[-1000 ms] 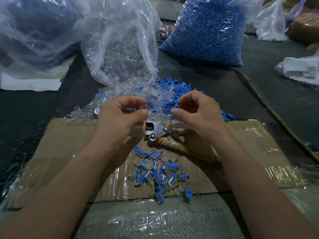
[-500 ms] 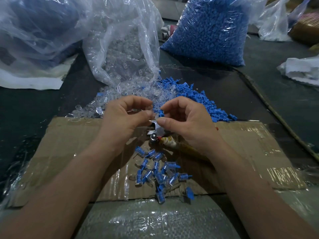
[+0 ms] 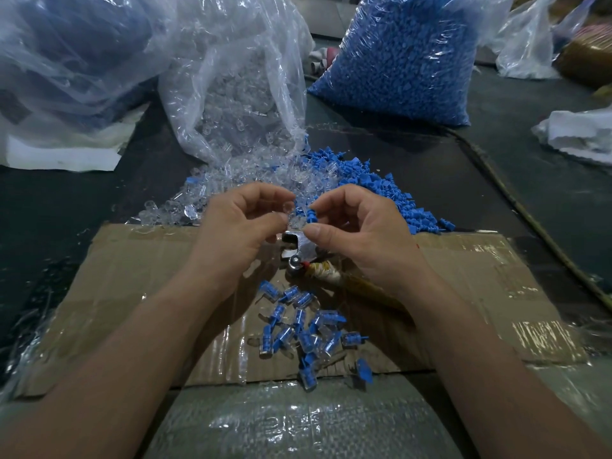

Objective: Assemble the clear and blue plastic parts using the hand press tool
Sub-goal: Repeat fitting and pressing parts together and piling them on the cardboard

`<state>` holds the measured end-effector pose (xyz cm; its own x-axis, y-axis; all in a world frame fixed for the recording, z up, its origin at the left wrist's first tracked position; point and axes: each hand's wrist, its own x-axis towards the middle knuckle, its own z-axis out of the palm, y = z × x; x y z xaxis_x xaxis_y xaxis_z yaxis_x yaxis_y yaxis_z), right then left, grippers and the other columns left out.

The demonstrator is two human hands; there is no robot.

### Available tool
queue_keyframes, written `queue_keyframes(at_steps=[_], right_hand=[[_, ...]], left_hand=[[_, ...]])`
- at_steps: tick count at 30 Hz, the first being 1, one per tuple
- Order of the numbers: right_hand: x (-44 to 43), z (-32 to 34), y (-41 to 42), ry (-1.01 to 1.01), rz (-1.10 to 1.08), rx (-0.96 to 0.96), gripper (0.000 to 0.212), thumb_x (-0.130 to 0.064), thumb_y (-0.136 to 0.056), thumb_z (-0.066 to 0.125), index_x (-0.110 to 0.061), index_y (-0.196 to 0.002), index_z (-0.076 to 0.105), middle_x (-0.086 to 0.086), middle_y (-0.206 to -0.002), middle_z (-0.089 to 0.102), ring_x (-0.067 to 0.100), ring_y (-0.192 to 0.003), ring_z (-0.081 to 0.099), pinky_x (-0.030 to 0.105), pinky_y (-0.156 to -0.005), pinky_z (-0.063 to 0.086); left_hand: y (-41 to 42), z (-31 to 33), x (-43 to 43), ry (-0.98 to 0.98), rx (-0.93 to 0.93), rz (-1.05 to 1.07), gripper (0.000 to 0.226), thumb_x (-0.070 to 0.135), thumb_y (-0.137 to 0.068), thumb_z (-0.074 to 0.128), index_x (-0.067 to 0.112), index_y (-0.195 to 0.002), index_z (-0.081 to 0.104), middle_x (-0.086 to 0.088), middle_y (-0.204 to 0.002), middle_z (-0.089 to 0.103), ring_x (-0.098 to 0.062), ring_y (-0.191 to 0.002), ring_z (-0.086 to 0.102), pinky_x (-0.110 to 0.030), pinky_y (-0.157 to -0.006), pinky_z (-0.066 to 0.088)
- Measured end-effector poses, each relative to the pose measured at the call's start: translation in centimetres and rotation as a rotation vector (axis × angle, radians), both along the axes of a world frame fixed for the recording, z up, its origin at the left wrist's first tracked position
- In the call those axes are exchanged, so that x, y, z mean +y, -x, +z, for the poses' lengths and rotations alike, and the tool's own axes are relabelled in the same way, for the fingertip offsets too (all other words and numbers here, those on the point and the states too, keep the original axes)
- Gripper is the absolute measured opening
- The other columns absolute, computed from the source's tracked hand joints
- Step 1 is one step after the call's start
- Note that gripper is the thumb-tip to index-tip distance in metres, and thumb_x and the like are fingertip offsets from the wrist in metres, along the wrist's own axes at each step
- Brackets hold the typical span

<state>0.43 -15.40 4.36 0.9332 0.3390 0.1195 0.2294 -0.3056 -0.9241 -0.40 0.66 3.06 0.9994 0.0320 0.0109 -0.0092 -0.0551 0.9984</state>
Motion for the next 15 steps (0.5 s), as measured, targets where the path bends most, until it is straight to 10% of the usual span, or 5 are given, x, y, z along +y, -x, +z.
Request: queue_keyframes(at_steps=[15], right_hand=[[0.42,-0.06,0.24,0.007,0.008,0.011,0.019,-0.018,-0.072,0.073,-0.021,-0.086,0.061,-0.003,-0.079,0.064,0.010,-0.075,0.064,0.026,-0.071,0.056]], left_hand=[[0.13,0.10,-0.03,-0.010,-0.004,-0.055,0.019,0.000,-0.076,0.066,0.017,-0.084,0.062,0.000,-0.076,0.068,-0.006,-0.062,0.066,-0.013,-0.055,0.049]])
